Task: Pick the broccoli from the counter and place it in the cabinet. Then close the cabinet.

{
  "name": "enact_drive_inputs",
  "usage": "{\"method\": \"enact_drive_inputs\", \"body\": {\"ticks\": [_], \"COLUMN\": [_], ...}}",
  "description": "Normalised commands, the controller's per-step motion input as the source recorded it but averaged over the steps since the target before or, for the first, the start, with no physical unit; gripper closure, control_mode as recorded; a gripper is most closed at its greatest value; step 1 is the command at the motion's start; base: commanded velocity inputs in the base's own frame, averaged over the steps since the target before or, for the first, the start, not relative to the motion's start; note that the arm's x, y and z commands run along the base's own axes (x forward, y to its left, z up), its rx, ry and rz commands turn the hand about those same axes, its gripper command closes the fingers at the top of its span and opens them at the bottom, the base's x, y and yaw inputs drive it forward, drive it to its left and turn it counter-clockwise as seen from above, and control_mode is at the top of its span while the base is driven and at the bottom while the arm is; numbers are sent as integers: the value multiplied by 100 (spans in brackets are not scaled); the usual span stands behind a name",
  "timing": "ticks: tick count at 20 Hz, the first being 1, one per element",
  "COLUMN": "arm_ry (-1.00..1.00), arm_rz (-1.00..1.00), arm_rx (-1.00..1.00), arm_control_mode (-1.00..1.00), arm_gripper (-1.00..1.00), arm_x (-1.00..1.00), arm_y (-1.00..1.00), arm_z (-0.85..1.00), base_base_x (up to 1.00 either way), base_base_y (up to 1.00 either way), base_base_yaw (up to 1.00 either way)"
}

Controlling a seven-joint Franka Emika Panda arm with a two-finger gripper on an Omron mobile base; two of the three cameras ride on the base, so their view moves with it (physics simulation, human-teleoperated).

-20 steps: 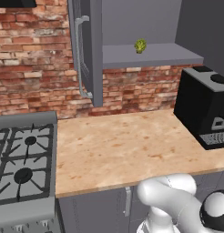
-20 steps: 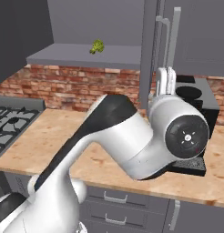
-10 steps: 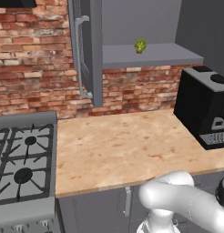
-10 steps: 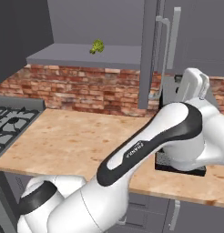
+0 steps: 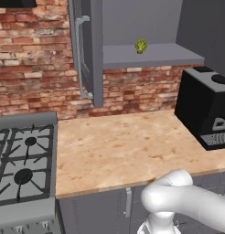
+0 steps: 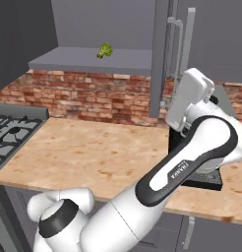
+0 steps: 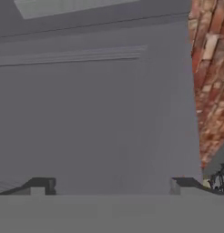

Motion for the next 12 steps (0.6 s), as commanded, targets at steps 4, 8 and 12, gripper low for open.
{"method": "enact_drive_inputs", "body": {"ticks": [4, 8, 12], "arm_ry": [-17, -14, 3], "arm_rz": [30, 14, -6], "arm_rx": [-2, -2, -3], "arm_control_mode": [-100, -100, -100], "arm_gripper": [-100, -100, -100], "arm_x": [9, 22, 81], "arm_y": [100, 100, 100], "arm_z": [32, 48, 14], "base_base_x": [0, 0, 0], "base_base_y": [0, 0, 0], "base_base_yaw": [0, 0, 0]}}
